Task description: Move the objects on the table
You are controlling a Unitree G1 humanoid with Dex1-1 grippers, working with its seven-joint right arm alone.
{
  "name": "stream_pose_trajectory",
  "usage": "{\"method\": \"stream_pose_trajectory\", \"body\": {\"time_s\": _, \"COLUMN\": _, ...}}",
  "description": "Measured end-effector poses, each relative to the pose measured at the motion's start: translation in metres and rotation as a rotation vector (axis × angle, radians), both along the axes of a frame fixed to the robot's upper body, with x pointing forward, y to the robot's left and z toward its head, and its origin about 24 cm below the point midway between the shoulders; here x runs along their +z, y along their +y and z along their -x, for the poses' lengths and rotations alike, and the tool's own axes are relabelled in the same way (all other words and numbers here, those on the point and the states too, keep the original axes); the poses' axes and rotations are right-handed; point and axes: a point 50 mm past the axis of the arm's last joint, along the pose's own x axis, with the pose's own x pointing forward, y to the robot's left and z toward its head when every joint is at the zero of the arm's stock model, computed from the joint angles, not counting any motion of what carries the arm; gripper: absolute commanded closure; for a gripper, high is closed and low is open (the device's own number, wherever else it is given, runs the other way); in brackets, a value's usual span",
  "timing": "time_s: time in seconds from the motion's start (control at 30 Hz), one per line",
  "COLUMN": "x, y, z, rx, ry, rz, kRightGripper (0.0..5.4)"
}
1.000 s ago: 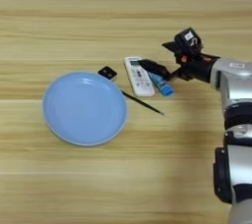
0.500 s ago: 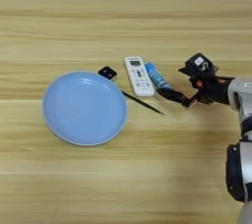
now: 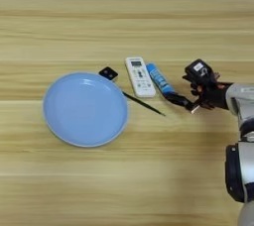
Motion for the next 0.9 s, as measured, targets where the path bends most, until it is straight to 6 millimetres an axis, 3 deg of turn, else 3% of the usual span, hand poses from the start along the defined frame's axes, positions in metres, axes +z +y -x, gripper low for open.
{"method": "stream_pose_trajectory", "body": {"time_s": 0.6, "x": -0.017, "y": 0.019, "z": -0.010, "rx": -0.034, "ry": 0.007, "rz": 0.092, "kRightGripper": 3.88}}
{"method": "stream_pose_trajectory", "body": {"time_s": 0.9, "x": -0.018, "y": 0.020, "z": -0.010, "rx": -0.039, "ry": 0.009, "rz": 0.096, "kRightGripper": 4.03}}
